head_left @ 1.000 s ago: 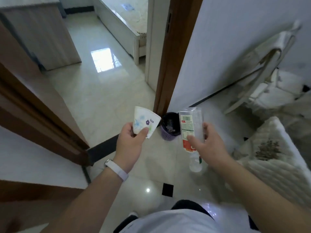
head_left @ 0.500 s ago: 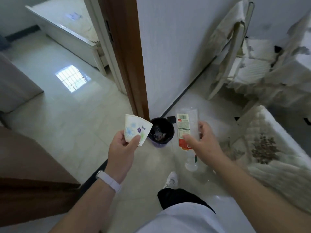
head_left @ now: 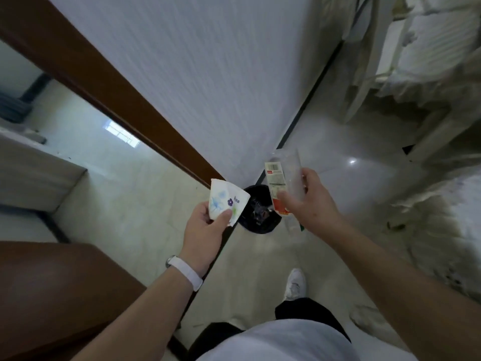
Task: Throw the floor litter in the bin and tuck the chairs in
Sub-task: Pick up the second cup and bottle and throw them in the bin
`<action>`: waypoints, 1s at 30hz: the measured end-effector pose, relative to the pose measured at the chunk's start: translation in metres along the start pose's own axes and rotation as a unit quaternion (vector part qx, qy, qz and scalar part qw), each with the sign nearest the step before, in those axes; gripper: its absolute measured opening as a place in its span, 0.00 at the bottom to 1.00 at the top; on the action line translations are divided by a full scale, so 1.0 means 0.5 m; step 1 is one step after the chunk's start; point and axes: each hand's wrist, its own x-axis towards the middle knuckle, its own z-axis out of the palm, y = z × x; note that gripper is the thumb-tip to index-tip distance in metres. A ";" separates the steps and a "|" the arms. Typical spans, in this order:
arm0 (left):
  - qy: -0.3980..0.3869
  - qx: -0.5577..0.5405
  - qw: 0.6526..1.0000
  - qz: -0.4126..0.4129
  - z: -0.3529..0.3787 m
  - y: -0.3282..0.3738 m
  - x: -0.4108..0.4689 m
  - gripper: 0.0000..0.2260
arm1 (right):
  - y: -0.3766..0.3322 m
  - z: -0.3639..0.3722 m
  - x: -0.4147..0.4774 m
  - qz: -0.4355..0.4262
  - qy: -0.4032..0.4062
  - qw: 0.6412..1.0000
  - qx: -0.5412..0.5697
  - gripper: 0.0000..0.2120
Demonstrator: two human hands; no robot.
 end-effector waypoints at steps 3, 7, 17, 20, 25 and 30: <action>-0.023 0.057 0.998 -0.006 0.021 0.006 0.033 0.05 | 0.027 -0.019 0.027 0.024 0.013 0.999 0.028 0.31; -0.051 0.095 0.994 -0.020 0.045 0.000 0.066 0.05 | 0.072 -0.021 0.052 0.050 0.018 0.996 0.075 0.28; -0.130 0.111 0.985 -0.034 0.170 -0.128 0.214 0.06 | 0.220 0.108 0.121 0.119 0.066 0.982 0.130 0.30; -0.151 0.132 0.979 -0.040 0.199 -0.211 0.283 0.07 | 0.269 0.165 0.161 0.162 0.084 0.974 0.131 0.37; -0.162 0.129 0.976 -0.074 0.236 -0.347 0.419 0.07 | 0.348 0.264 0.240 0.193 0.109 0.969 0.109 0.33; -0.178 0.153 0.970 -0.070 0.269 -0.476 0.549 0.07 | 0.428 0.380 0.328 0.209 0.123 0.965 0.103 0.32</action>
